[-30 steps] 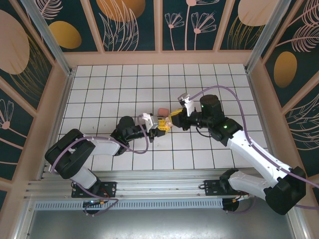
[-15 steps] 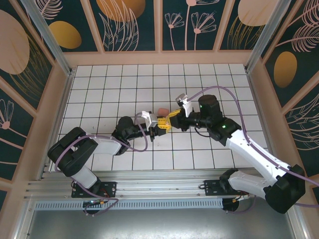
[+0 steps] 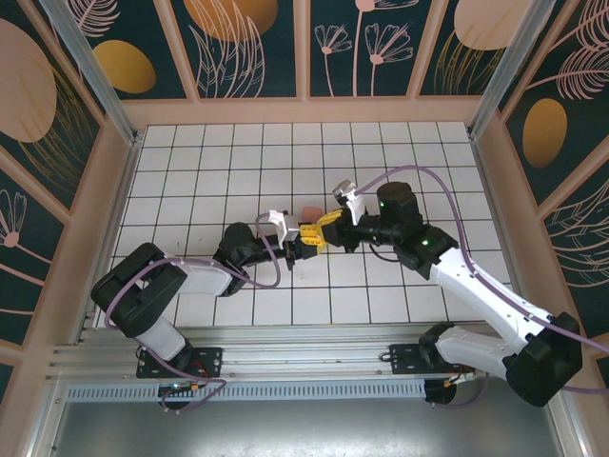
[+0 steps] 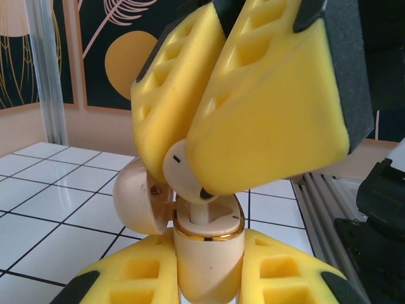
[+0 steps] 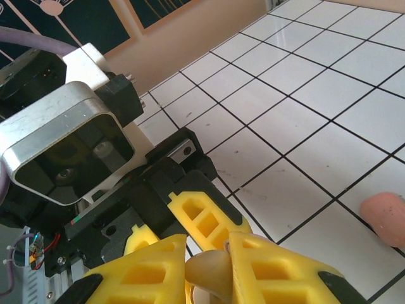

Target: Insert the wireless bluetooth earbuds into the charging case

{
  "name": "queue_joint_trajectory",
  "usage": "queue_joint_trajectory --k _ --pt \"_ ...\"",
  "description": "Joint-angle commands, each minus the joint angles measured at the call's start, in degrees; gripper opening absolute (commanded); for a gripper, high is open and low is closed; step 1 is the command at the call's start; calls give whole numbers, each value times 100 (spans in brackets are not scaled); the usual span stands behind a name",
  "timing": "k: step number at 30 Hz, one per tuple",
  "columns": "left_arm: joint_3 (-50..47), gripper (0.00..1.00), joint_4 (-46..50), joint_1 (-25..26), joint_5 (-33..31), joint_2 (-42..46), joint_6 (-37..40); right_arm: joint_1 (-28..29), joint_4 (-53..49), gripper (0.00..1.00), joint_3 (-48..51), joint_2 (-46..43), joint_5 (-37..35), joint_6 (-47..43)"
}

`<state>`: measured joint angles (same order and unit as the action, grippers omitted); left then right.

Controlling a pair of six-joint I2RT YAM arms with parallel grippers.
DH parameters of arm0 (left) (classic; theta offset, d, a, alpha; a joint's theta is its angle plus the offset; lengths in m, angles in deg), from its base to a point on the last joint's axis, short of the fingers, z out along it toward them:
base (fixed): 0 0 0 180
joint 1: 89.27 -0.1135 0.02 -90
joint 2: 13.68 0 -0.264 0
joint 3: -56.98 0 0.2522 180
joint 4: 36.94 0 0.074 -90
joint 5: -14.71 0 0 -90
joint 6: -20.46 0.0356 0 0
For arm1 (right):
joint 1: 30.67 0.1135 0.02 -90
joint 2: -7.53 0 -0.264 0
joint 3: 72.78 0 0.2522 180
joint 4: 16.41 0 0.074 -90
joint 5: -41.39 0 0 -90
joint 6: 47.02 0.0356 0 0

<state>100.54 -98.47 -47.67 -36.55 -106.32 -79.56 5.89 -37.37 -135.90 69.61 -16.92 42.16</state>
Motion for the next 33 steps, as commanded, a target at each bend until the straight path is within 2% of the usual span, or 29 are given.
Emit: queue_joint_trajectory --k 1,8,16,20,27,33 --pt "188 10 -520 25 145 31 -170 42 -21 21 124 29 225 -289" --pt "221 11 -540 30 254 97 -193 23 -417 23 146 54 330 -711" --pt "240 12 -505 23 255 127 -213 -85 -528 27 -18 53 260 -801" --pt "242 12 -370 32 215 176 -86 -105 -575 34 -137 2 169 -806" --pt "204 12 21 24 -240 278 221 -105 -370 44 -240 -286 -29 -607" --pt "99 11 439 28 -725 421 569 -107 -136 48 -259 -597 -235 -182"
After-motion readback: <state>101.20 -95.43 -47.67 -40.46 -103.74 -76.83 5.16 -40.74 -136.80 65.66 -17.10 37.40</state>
